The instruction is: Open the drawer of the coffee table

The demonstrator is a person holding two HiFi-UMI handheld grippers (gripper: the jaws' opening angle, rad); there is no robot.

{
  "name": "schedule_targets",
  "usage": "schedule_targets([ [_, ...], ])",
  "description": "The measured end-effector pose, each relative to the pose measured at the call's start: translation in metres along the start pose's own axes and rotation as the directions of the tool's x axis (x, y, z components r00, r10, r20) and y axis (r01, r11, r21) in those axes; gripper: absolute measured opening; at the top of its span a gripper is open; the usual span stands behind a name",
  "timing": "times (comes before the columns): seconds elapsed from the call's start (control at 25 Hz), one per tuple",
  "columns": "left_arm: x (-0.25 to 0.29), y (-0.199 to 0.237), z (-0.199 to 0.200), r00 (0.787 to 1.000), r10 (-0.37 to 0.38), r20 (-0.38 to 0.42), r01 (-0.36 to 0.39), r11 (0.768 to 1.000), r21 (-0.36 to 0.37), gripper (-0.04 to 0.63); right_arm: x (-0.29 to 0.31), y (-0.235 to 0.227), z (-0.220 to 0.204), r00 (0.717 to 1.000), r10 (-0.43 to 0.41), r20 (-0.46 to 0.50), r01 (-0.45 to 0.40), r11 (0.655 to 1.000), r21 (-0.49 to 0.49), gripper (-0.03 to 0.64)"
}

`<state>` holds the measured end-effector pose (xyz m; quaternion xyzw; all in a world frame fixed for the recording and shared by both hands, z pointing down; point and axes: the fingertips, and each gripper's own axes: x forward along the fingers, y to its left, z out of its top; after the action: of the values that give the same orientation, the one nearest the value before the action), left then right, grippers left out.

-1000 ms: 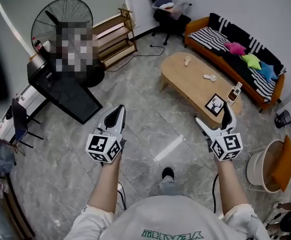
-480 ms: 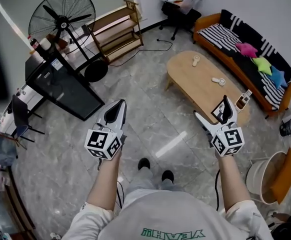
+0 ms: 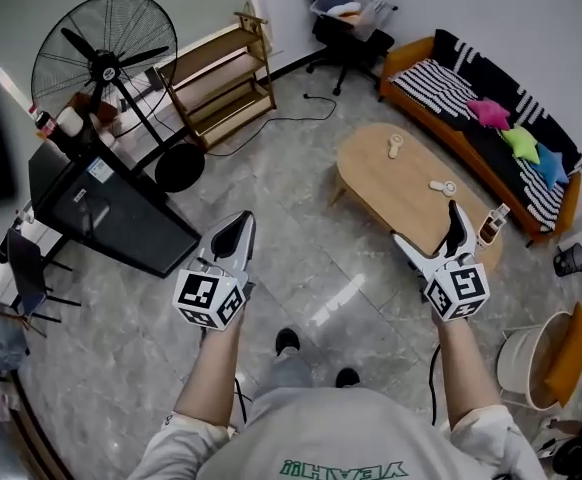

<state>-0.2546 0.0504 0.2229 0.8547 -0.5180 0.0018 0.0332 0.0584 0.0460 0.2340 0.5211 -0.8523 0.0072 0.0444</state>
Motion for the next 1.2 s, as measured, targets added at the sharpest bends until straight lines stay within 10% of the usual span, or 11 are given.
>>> schedule_targets([
  [0.36, 0.052, 0.100, -0.005, 0.996, -0.091, -0.025, 0.091, 0.996, -0.009, -0.002, 0.089, 0.023, 0.007, 0.996, -0.090, -0.015, 0.090, 0.996, 0.006, 0.589],
  [1.2, 0.258, 0.139, 0.014, 0.987, -0.158, -0.039, 0.160, 0.986, 0.051, -0.002, 0.218, -0.106, -0.007, 0.989, -0.148, 0.005, 0.148, 0.988, 0.051, 0.589],
])
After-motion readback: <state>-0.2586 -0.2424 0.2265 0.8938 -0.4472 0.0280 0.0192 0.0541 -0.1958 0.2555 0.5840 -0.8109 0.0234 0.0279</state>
